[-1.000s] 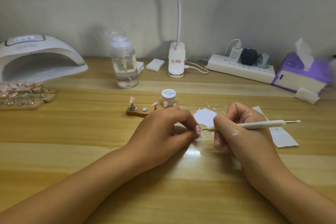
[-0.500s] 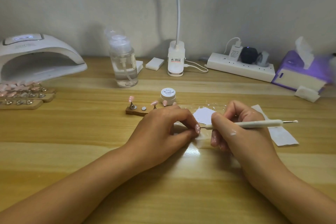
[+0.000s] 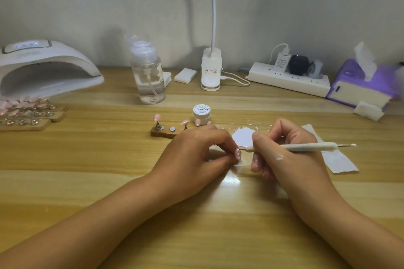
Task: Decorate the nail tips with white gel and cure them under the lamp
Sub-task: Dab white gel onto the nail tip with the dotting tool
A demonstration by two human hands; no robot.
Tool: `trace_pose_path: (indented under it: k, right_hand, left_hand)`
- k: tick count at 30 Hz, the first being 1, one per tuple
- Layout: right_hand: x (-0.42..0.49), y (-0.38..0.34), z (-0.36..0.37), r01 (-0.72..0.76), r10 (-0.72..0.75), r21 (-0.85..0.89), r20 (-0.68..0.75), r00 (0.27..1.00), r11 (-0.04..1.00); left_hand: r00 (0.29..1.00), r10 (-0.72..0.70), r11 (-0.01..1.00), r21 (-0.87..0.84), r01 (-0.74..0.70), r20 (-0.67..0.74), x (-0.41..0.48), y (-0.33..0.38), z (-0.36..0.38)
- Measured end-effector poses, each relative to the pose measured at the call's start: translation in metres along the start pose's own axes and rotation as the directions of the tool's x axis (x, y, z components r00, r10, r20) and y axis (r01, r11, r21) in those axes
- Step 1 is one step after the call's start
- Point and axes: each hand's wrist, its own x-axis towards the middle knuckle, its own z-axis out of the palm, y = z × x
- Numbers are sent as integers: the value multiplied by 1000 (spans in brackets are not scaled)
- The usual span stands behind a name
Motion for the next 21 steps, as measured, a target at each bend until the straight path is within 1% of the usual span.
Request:
trace_pose_path:
  k: [3,7,11,13,15,18,21]
  right_hand:
    - [0,-2,1,9,-8,24,-14,1000,1000]
    - [1,-3,-2,48,-24,172,-137,990,984]
    - [5,-2,-8,137,-88,199,-237,968,971]
    - [8,-2,-12,154,-93,212,-272,958,965]
    - [12,-2,-15,135,-65,220,-297,953,966]
    - [16,3,-19,52,17,217,-301,953,975]
    - [16,4,-21,7,52,198,-289,956,980]
  left_hand:
    - [1000,1,1000,0,-1,0,-1,0,0]
    - [1000,13,1000,-9,-13,9,-1,-1,0]
    - [999,48,999,8,-48,24,-2,-2,0]
    - [998,58,998,34,-58,12,-4,-1,1]
    - [998,64,997,48,-63,-28,-5,0,1]
    - [991,70,997,-8,-71,-111,-5,4,0]
    - [979,-10,994,-110,-13,-205,1,5,-16]
